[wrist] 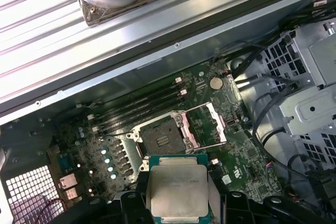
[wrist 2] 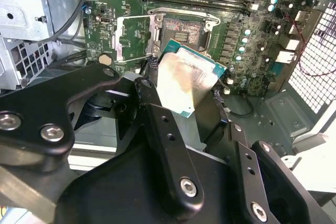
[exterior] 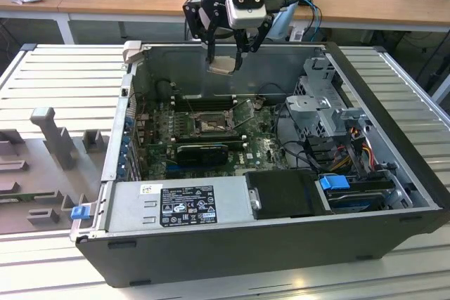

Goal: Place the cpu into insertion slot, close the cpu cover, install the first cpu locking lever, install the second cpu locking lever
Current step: 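Place the cpu into insertion slot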

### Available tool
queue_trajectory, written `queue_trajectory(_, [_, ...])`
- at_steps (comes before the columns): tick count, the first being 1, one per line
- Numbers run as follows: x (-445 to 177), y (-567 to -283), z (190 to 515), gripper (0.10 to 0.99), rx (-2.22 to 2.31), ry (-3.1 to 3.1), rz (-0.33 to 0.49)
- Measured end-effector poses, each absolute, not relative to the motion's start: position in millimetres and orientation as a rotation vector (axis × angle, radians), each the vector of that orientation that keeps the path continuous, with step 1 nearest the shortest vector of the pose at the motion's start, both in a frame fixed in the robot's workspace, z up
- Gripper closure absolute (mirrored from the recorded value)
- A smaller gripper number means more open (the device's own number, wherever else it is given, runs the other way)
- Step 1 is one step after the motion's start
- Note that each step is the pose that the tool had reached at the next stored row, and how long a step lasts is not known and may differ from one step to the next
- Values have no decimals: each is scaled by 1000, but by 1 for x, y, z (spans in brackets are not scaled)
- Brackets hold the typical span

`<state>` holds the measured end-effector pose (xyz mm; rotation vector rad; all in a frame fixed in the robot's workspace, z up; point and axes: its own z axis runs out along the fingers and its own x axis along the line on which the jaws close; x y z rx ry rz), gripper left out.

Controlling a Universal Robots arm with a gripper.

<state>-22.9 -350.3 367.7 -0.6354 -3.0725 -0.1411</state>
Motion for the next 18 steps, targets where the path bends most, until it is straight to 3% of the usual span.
queue_trajectory(18, [-23,-350,368,561,-753,-3049,-141])
